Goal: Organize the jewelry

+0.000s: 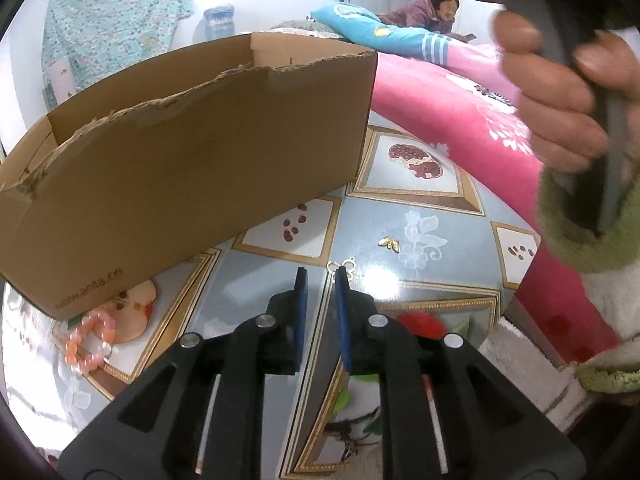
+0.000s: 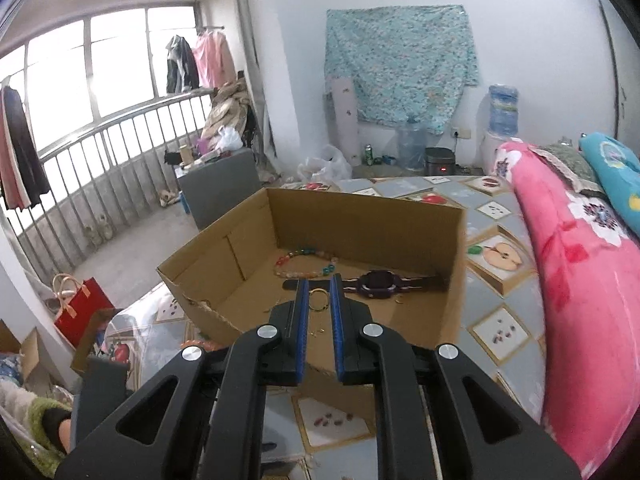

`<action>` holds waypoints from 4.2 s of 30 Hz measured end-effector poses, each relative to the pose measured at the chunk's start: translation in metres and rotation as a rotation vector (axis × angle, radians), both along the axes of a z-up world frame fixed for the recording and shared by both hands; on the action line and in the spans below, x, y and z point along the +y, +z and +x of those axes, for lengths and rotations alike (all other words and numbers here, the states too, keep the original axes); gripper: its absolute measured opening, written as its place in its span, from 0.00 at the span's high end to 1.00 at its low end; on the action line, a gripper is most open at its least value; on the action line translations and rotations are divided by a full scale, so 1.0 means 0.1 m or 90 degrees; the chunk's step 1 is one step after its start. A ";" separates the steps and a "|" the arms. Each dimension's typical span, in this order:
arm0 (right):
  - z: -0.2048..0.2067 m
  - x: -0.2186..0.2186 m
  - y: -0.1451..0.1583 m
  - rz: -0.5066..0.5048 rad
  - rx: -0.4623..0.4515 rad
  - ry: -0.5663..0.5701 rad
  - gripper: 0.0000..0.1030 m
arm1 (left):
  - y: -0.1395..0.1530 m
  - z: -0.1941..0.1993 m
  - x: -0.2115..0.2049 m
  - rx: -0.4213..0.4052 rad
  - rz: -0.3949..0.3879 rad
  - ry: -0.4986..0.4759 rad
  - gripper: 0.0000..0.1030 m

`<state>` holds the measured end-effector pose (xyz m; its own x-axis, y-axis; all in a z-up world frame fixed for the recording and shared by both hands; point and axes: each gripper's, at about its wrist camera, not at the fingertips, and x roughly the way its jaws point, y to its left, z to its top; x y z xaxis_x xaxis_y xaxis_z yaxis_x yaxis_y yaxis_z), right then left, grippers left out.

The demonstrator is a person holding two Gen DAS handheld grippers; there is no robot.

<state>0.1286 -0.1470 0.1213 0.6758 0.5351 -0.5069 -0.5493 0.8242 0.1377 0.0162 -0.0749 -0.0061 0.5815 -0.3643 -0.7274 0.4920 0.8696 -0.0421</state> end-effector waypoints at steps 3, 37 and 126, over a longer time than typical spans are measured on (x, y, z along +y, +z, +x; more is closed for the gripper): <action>-0.03 0.02 -0.02 0.001 0.003 0.005 0.89 | -0.01 -0.06 0.05 0.005 -0.017 -0.003 0.87; -0.34 -1.03 -1.25 0.056 0.256 -0.110 0.89 | -0.11 0.27 -0.63 0.005 0.045 -0.132 0.80; -0.79 -0.96 -0.05 0.069 0.079 -0.091 0.45 | 0.72 0.07 0.81 -0.005 -0.068 0.116 0.13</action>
<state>0.0494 -0.2432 0.1166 0.6842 0.4943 -0.5362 -0.4013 0.8691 0.2890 0.0237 0.0057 0.0659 0.6500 -0.3264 -0.6863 0.3269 0.9353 -0.1353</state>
